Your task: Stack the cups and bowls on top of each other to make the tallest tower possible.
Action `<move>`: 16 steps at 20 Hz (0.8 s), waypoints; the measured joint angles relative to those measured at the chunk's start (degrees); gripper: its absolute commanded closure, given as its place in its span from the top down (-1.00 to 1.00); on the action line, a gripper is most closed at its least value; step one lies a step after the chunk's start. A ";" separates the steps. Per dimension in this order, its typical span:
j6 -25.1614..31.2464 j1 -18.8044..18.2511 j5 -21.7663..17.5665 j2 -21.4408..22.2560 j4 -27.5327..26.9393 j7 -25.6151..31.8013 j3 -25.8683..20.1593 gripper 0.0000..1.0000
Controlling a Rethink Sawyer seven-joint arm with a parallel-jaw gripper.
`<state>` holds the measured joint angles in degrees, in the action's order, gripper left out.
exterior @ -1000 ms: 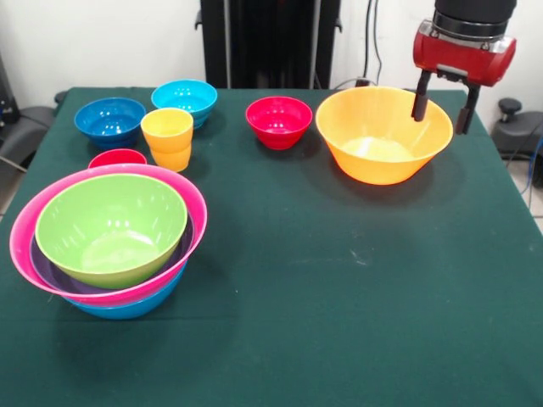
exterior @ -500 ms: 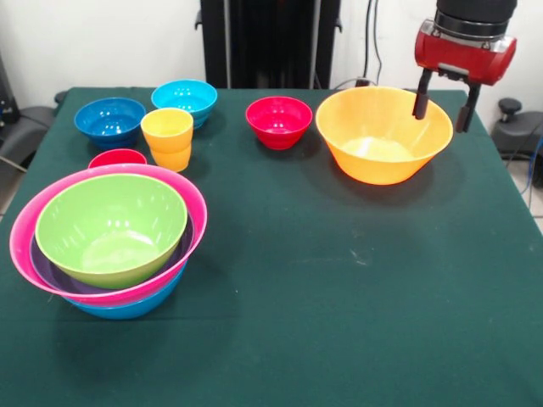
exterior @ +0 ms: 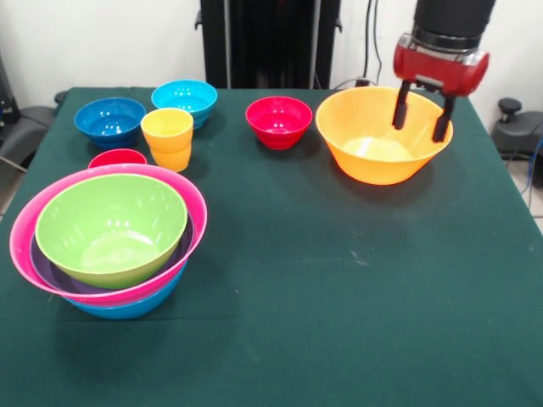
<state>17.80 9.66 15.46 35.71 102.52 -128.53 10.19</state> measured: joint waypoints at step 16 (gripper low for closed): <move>-6.71 -5.14 0.02 -4.28 2.30 0.00 -1.42 1.00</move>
<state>11.10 4.52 15.49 31.43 104.82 -128.53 8.77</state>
